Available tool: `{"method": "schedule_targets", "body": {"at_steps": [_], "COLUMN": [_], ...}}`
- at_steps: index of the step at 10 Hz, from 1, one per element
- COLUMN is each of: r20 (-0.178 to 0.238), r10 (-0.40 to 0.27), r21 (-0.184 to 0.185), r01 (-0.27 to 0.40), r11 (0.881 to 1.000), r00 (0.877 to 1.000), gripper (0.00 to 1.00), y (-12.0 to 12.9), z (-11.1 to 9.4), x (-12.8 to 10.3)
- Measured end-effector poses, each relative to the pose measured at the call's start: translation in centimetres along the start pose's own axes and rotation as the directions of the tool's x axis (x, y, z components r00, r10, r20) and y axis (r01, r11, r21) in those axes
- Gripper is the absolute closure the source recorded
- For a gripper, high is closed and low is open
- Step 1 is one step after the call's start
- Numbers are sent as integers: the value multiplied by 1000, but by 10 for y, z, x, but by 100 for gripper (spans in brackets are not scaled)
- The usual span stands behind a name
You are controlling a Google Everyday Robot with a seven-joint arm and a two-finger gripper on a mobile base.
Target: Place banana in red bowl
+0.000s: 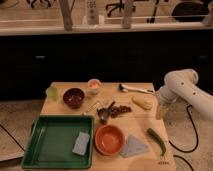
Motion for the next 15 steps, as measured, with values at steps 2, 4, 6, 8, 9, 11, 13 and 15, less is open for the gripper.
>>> {"method": "schedule_targets", "body": {"at_steps": [2, 4, 6, 8, 9, 11, 13, 15], "r20": [8, 21, 33, 39, 43, 52, 52, 56], "r10": [-1, 4, 5, 8, 7, -1, -10, -28], "r21": [-8, -22, -30, -46, -51, -59, -64, -67], "r01": [1, -3, -4, -6, -5, 4, 13, 32], "r11": [1000, 1000, 1000, 999, 999, 998, 998, 997], "r00": [1000, 1000, 999, 999, 999, 999, 999, 998], "gripper": [20, 20, 20, 20, 20, 20, 20, 20], "y": [0, -3, -9, -8, -9, -13, -14, -14], "z": [8, 18, 26, 35, 39, 49, 54, 61], "x": [3, 5, 3, 8, 8, 6, 6, 4]}}
